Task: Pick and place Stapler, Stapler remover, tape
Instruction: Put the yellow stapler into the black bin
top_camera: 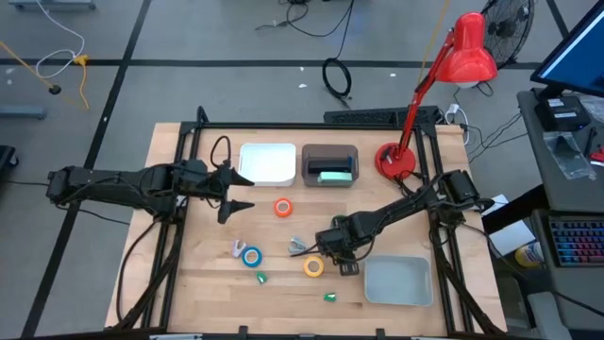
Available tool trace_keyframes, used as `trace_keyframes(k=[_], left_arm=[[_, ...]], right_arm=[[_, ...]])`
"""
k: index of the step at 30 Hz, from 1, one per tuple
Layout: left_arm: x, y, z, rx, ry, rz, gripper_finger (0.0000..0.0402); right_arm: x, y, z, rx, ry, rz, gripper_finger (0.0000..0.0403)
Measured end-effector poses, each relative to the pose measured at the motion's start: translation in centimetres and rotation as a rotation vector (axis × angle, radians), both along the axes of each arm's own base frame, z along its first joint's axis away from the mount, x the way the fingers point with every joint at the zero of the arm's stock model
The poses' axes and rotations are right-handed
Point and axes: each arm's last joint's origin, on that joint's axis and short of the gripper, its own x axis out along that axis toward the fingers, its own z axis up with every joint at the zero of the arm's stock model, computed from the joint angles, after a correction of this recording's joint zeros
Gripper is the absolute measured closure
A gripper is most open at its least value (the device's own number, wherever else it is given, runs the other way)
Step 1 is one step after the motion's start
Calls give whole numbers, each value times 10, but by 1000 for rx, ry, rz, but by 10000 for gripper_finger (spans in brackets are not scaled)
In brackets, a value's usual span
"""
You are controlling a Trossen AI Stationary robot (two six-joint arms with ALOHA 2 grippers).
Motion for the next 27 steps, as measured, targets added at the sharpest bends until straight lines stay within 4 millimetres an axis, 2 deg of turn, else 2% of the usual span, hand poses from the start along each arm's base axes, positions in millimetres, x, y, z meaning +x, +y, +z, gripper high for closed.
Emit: trace_keyframes(k=[7, 14, 18, 21, 27], left_arm=[[0, 0, 0, 0, 0, 0, 68], [0, 0, 0, -3, 0, 1, 68], [0, 0, 0, -10, -1, 4, 69], [0, 0, 0, -14, -6, 6, 68], [1, 0, 2, -14, -21, 6, 68]], right_arm=[[1, -4, 0, 3, 3, -11, 284], [0, -11, 10, 18, -20, -17, 340], [-1, -17, 26, 29, -75, -17, 347], [-2, -25, 42, 42, -134, -36, 338], [-5, -49, 88, 73, -343, -104, 340]])
